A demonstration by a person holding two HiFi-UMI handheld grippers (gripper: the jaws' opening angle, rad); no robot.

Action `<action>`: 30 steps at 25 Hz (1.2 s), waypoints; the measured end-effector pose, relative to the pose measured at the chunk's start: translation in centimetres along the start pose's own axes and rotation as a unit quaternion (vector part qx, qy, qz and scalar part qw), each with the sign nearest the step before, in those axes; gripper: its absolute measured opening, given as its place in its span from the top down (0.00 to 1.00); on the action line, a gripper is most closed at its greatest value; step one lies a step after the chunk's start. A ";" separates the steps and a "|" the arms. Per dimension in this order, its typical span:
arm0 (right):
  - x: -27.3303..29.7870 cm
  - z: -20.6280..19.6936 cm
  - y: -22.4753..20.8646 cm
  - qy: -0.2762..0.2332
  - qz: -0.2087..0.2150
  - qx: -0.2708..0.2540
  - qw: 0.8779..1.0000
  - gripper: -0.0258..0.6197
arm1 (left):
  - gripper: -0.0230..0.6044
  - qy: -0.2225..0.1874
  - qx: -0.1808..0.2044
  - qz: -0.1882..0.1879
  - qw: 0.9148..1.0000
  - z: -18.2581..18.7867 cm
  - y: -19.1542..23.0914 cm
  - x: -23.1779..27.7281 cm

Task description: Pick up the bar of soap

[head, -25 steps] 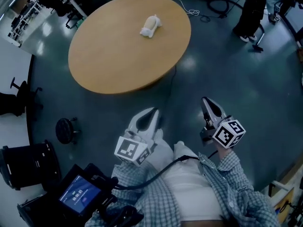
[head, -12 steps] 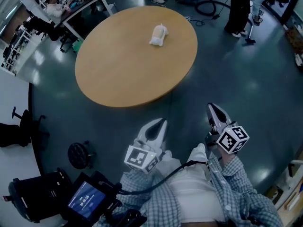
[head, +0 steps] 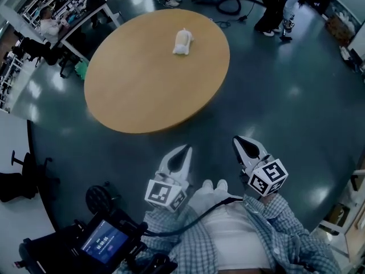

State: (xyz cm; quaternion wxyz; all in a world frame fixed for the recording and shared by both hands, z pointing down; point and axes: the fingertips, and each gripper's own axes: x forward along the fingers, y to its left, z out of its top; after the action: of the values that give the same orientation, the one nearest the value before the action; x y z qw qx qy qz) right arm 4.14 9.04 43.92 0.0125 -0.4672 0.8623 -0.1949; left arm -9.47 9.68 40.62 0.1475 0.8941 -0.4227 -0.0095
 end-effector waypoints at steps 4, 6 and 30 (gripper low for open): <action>0.8 0.2 1.0 -0.005 0.012 -0.010 1.000 0.96 | 0.97 0.002 0.003 -0.003 1.000 -0.4 0.1 0.0; 0.8 0.4 1.2 -0.009 0.012 -0.011 1.000 0.96 | 0.97 -0.004 -0.002 -0.003 1.000 -0.1 0.2 0.1; 2.4 2.0 2.1 -0.001 0.067 -0.055 0.996 0.96 | 0.97 -0.016 0.003 0.003 1.000 0.8 -0.9 1.7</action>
State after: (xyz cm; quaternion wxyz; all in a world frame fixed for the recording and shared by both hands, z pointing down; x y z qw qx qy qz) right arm 1.49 7.52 41.72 0.0011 -0.4089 0.9009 -0.1456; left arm -7.79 8.73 39.76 0.1381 0.8932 -0.4275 -0.0217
